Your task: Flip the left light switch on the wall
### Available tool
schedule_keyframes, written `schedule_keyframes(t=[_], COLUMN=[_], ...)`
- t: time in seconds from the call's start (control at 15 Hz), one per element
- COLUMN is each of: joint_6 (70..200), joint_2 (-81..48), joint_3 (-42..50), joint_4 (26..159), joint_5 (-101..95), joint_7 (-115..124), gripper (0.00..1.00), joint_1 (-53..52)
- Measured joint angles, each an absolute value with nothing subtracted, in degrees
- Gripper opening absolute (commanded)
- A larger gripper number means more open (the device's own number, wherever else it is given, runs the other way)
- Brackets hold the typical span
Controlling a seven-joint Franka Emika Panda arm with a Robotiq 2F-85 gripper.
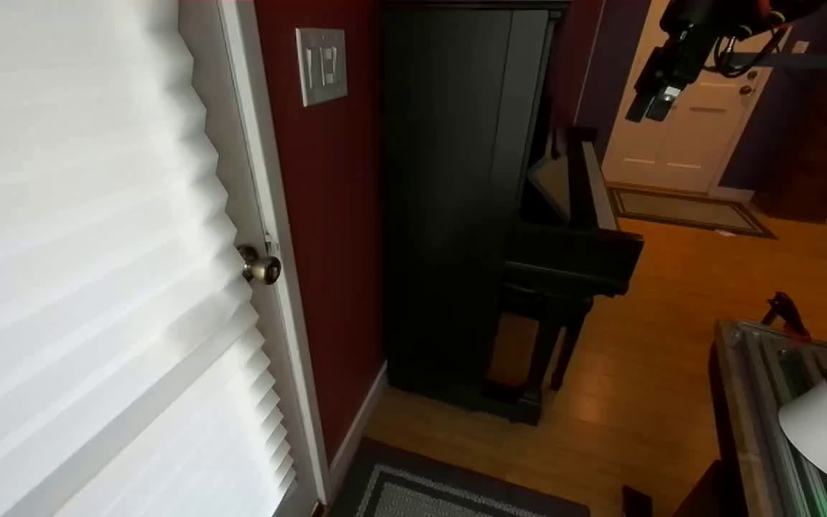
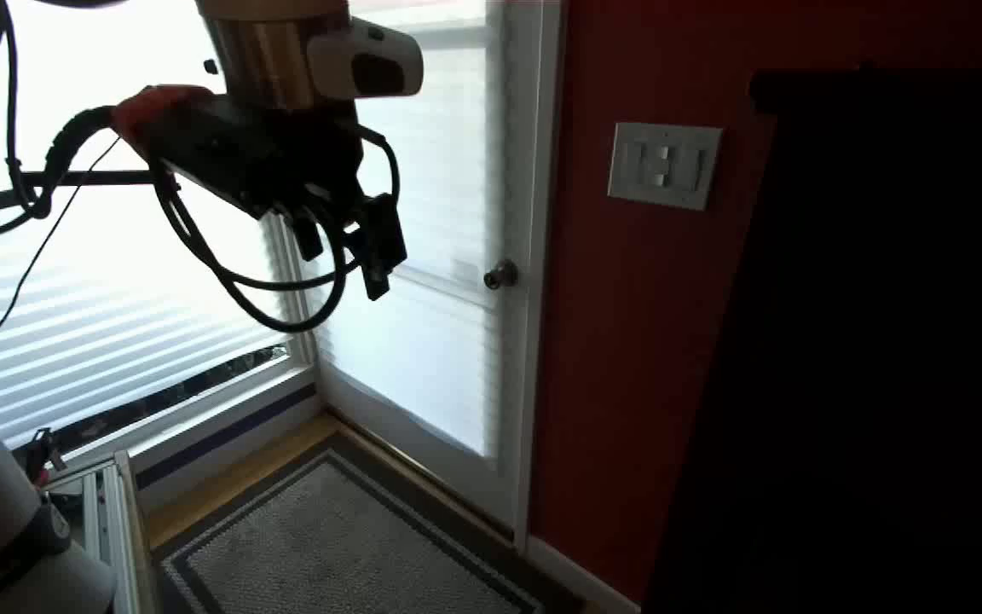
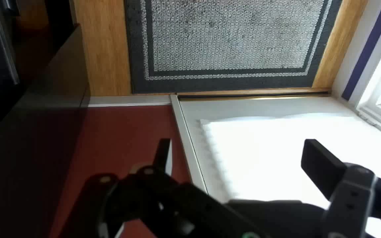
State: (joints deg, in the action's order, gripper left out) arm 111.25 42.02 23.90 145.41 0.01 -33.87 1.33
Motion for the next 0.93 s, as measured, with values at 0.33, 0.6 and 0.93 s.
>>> schedule_keyframes(t=[0.33, 0.6, 0.93], joint_6=[111.2, 111.6, 112.1], joint_2=[42.0, 41.6, 34.6], joint_3=[23.9, 23.6, 23.5], joint_4=[145.4, 145.0, 137.0], joint_5=[0.0, 0.3, 6.8], joint_7=[-33.9, -33.8, -33.0], gripper=[1.00, 1.00, 1.00], joint_1=[1.3, 1.5, -0.1])
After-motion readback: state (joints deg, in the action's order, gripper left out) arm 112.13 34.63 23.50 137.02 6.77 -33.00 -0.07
